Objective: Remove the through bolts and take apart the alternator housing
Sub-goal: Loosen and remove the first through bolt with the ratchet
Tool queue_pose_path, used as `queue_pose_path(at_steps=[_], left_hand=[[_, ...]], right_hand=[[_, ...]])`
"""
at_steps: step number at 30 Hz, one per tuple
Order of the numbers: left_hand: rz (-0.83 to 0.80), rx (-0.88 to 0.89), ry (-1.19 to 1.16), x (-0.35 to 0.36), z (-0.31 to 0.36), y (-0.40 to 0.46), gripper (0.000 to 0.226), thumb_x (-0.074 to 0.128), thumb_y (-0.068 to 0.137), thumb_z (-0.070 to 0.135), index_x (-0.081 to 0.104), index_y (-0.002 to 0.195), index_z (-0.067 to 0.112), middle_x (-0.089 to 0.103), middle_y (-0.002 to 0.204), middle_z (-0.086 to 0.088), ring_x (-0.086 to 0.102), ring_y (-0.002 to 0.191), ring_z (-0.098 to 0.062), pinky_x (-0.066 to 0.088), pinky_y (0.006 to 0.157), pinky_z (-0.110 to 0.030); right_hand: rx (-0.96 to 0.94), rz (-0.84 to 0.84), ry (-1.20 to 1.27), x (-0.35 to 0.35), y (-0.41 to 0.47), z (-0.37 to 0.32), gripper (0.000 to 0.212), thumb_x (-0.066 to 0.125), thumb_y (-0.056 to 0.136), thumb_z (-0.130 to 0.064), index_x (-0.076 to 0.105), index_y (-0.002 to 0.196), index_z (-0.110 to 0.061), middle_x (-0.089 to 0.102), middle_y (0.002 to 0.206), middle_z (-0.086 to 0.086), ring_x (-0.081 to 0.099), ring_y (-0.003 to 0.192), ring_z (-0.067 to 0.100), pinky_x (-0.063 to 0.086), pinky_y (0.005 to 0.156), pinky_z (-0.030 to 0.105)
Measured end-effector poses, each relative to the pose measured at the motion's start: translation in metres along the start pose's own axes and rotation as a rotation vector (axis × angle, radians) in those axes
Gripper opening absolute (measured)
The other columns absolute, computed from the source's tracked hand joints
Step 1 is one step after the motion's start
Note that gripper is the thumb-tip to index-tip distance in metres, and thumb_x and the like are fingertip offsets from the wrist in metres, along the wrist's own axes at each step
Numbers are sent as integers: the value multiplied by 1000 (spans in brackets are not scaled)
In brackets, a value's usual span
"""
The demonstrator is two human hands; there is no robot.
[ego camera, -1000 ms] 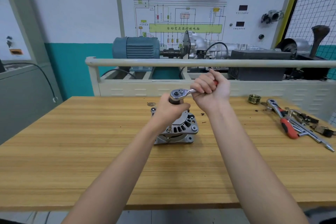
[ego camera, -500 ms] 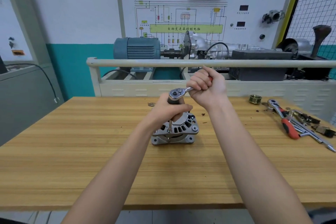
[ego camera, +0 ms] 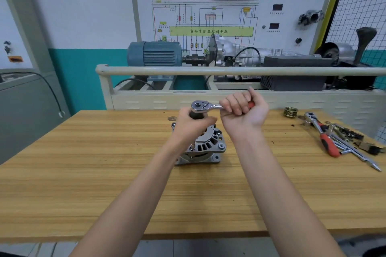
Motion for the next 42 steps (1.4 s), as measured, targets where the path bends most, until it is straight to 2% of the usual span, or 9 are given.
queue_pose_path(at_steps=[2, 5, 13, 15, 22, 27, 32, 35, 42], left_hand=[[-215, -23, 25, -6, 4, 1, 33, 68, 72, 12, 49, 48, 23, 44, 44, 4, 38, 42, -12, 33, 44, -23], [-251, -49, 45, -7, 5, 3, 36, 69, 76, 9, 48, 50, 22, 42, 45, 4, 37, 42, -13, 32, 44, -24], [410, 25, -16, 10, -2, -4, 48, 60, 72, -5, 35, 45, 25, 36, 40, 14, 28, 42, -3, 25, 41, -18], [359, 25, -4, 11, -2, -4, 49, 61, 73, -6, 36, 44, 25, 36, 40, 14, 29, 42, -5, 26, 42, -18], [-320, -40, 45, -6, 5, 2, 38, 67, 82, 5, 48, 53, 20, 41, 46, 5, 36, 41, -11, 31, 42, -21], [2, -74, 20, -5, -4, 8, 41, 63, 84, 1, 42, 53, 17, 38, 40, 10, 34, 37, -6, 31, 41, -17], [331, -50, -107, 2, -5, 5, 51, 59, 79, -5, 40, 43, 25, 34, 38, 15, 27, 36, -1, 26, 37, -15], [294, -39, -95, 2, -5, 5, 42, 60, 78, -6, 39, 51, 18, 35, 41, 14, 28, 39, -3, 26, 39, -17], [-152, -25, -6, -8, 4, 1, 36, 61, 84, -6, 46, 56, 11, 40, 44, 2, 36, 40, -13, 31, 43, -21]], right_hand=[[142, -5, -24, 5, 12, 2, 51, 34, 96, -16, 35, 45, -17, 22, 35, -7, 20, 29, 8, 19, 36, 19], [210, -13, -37, 8, 20, 3, 49, 34, 95, -14, 33, 46, -17, 22, 35, -7, 19, 28, 8, 18, 35, 20], [-167, -15, -46, -10, -19, 2, 52, 37, 96, -15, 34, 45, -20, 22, 39, -5, 20, 36, 11, 29, 41, 22], [-154, -22, -50, -9, -18, -2, 53, 39, 98, -18, 36, 45, -20, 23, 39, -5, 22, 36, 11, 32, 41, 22], [88, 13, -349, -3, 23, -4, 48, 48, 98, -31, 51, 54, -13, 51, 54, 2, 55, 51, 17, 48, 66, 31], [61, 106, -820, -18, 17, -11, 34, 51, 94, -34, 53, 68, -12, 45, 50, -1, 36, 38, 10, 33, 39, 18], [-132, -28, -836, -28, -17, -9, 26, 63, 89, -23, 65, 65, -16, 35, 42, -4, 28, 37, 8, 28, 36, 20], [-146, -139, -772, -23, -22, -6, 4, 73, 75, -16, 70, 73, -16, 43, 45, -4, 37, 40, 8, 40, 46, 20], [-24, -228, -623, -18, 9, 3, 13, 60, 83, -20, 53, 82, -9, 37, 48, -6, 30, 44, 6, 32, 45, 17]])
Point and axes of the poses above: each hand's wrist, its own y-axis towards the middle knuckle, its own x-axis out of the palm, z = x × y, the point moved 4 cm from there along y, towards the middle knuckle
